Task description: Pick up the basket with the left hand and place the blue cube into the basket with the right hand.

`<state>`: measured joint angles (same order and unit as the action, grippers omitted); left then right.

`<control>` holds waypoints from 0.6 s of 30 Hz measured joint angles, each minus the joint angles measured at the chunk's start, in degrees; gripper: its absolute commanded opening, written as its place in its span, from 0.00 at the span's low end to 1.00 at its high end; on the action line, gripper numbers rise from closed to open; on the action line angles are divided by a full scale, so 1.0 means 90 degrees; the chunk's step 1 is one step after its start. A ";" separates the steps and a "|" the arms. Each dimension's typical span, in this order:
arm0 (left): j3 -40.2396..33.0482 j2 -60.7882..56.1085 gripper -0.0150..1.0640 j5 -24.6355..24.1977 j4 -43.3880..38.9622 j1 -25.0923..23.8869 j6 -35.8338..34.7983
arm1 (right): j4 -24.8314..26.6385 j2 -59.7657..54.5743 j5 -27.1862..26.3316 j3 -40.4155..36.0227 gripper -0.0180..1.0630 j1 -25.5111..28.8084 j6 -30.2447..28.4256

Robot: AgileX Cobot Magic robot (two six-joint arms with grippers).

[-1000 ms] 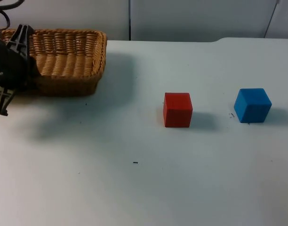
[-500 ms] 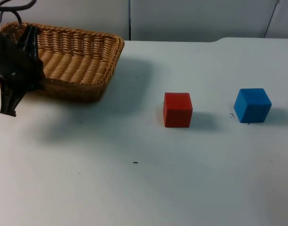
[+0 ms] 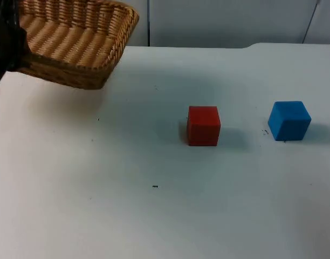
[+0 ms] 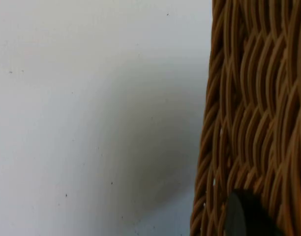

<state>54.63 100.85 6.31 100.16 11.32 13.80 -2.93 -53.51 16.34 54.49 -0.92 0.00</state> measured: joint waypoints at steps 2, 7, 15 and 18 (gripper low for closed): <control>-0.0419 -0.0538 0.01 0.0041 0.0000 0.0000 0.0054 | 0.0000 0.0000 0.0015 0.0000 0.98 0.0000 0.0000; -0.1274 -0.1713 0.01 0.0097 0.0000 0.0000 0.0563 | 0.0000 0.0000 0.0155 0.0000 0.98 0.0000 0.0000; -0.2366 -0.3299 0.01 -0.0024 0.0000 0.0000 0.1962 | 0.0000 0.0000 0.0369 0.0000 0.98 0.0000 0.0000; -0.2658 -0.3779 0.01 -0.0230 0.0000 0.0000 0.2516 | 0.0000 0.0000 0.0517 0.0000 0.98 0.0000 0.0000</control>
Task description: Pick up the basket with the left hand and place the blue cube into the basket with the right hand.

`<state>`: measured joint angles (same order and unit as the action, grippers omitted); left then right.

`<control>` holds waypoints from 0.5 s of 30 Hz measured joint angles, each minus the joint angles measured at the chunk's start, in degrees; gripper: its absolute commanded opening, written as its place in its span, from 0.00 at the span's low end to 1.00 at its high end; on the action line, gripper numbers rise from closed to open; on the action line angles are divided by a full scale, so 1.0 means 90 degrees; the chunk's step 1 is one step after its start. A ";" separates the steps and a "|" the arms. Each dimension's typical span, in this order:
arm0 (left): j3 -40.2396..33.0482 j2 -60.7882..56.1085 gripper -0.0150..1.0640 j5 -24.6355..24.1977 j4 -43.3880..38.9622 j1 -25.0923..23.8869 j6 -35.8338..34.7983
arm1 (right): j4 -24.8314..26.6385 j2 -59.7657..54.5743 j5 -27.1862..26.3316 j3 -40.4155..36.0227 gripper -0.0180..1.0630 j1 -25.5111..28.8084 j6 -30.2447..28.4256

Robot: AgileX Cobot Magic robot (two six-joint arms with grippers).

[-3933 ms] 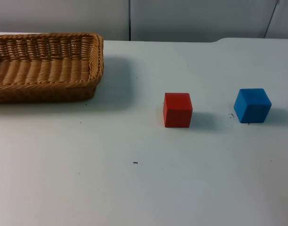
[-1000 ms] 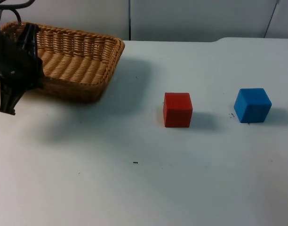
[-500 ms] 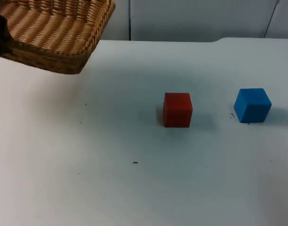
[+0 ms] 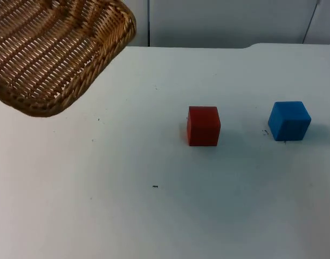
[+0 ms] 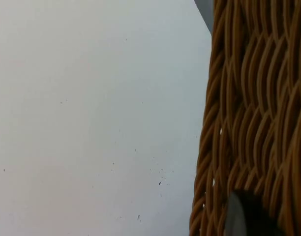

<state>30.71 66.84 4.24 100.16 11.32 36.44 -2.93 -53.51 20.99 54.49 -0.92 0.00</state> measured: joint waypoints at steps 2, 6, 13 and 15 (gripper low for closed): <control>-0.0028 -0.0085 0.01 -0.0145 0.0000 0.0000 0.0243 | 0.0000 0.0000 0.0056 0.0000 0.98 0.0000 0.0000; -0.0028 -0.0112 0.01 -0.0736 -0.0055 0.0000 0.0594 | 0.0000 0.0000 0.0143 0.0000 0.98 0.0000 0.0000; -0.0065 0.0076 0.01 -0.1211 -0.1644 0.0000 0.0090 | 0.0012 0.0000 0.0301 0.0000 0.98 0.0000 0.0000; -0.0074 0.0184 0.01 -0.1256 -0.2008 -0.0013 -0.0098 | 0.0012 0.0000 0.0312 0.0000 0.98 0.0000 0.0000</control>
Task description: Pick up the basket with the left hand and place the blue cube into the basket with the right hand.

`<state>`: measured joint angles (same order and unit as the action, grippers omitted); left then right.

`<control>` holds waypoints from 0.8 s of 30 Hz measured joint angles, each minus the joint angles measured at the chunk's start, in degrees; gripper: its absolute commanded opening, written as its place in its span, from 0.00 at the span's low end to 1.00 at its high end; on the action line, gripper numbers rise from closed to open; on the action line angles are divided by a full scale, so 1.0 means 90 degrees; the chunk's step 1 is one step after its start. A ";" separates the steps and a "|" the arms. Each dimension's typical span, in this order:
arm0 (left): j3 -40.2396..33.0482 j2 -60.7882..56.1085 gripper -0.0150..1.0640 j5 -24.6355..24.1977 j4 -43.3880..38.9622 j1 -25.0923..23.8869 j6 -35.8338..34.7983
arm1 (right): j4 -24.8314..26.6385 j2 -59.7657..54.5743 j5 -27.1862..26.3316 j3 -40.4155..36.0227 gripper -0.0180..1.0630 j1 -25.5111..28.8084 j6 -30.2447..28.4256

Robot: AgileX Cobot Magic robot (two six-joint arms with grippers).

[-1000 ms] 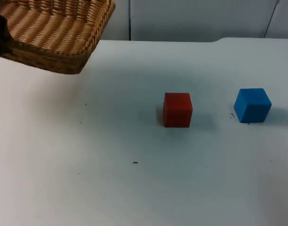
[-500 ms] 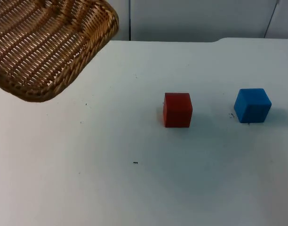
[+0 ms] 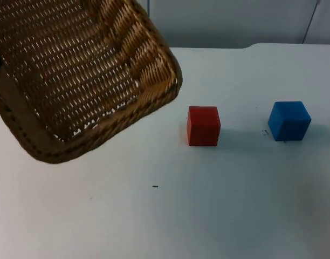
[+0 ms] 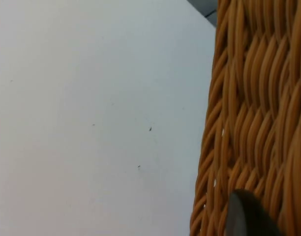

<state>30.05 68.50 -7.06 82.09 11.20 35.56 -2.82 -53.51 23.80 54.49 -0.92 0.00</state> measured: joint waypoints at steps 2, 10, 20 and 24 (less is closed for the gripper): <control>0.0000 0.0306 0.01 -0.0360 -0.0627 -0.0228 -0.0492 | 0.0000 0.0000 0.0014 0.0000 0.98 0.0000 0.0000; 0.0000 0.1184 0.01 -0.1960 -0.2376 -0.1538 -0.1068 | 0.0000 0.0000 0.0066 0.0000 0.98 0.0000 0.0000; 0.0650 0.1339 0.01 -0.3861 -0.4699 -0.2212 -0.1184 | 0.0141 0.0000 0.0237 0.0000 0.98 0.0000 -0.0259; 0.1286 0.1339 0.01 -0.4459 -0.5395 -0.2212 -0.1331 | 0.0585 0.0000 0.0371 0.0000 0.98 0.0000 -0.0766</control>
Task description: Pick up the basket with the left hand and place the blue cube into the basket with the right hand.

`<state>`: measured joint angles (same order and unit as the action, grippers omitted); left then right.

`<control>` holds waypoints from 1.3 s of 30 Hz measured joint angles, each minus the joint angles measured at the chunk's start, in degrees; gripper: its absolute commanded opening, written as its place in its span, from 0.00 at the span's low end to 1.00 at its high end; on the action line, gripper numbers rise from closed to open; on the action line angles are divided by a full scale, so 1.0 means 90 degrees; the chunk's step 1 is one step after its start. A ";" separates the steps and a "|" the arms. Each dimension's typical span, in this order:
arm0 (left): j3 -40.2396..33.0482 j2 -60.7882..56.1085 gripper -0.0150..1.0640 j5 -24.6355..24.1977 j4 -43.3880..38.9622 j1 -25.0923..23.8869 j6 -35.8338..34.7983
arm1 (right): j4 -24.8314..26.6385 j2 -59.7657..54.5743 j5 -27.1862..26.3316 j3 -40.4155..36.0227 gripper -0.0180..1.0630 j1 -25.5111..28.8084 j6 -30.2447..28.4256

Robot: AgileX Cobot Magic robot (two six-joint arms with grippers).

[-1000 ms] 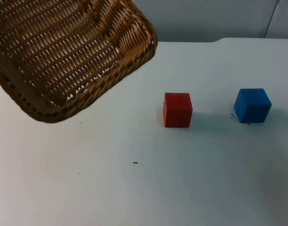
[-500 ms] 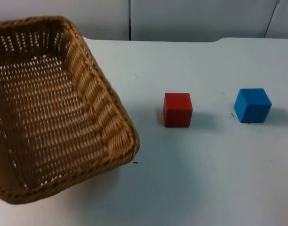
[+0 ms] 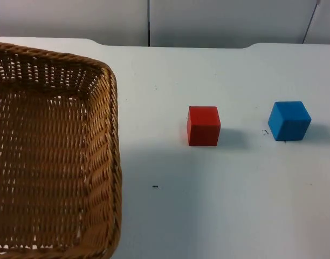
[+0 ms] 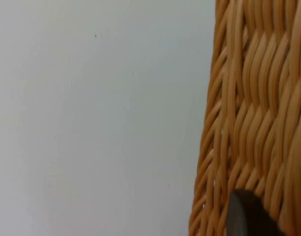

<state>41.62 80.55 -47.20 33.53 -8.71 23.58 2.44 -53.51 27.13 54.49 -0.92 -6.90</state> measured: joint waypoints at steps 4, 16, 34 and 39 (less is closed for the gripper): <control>0.0571 0.0030 0.01 -0.0352 -0.0210 -0.0004 -0.0085 | 0.0696 0.0000 0.0291 0.0000 0.98 0.0000 -0.0721; 0.0780 0.0569 0.01 -0.0567 -0.0256 -0.0004 -0.0134 | 0.0998 -0.0913 0.1063 0.0972 0.96 -0.1465 -0.1554; 0.0780 0.0671 0.01 -0.0231 0.0166 -0.0004 -0.0134 | -0.0789 -0.4294 0.1756 0.2645 0.94 -0.2406 0.1563; 0.0780 0.0671 0.01 -0.0114 0.0204 -0.0004 -0.0134 | -0.0855 -0.4974 0.1812 0.2645 0.94 -0.2333 0.1787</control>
<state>48.65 86.59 -48.22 35.37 -8.75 22.38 -5.26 -98.28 43.44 78.30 -21.91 9.18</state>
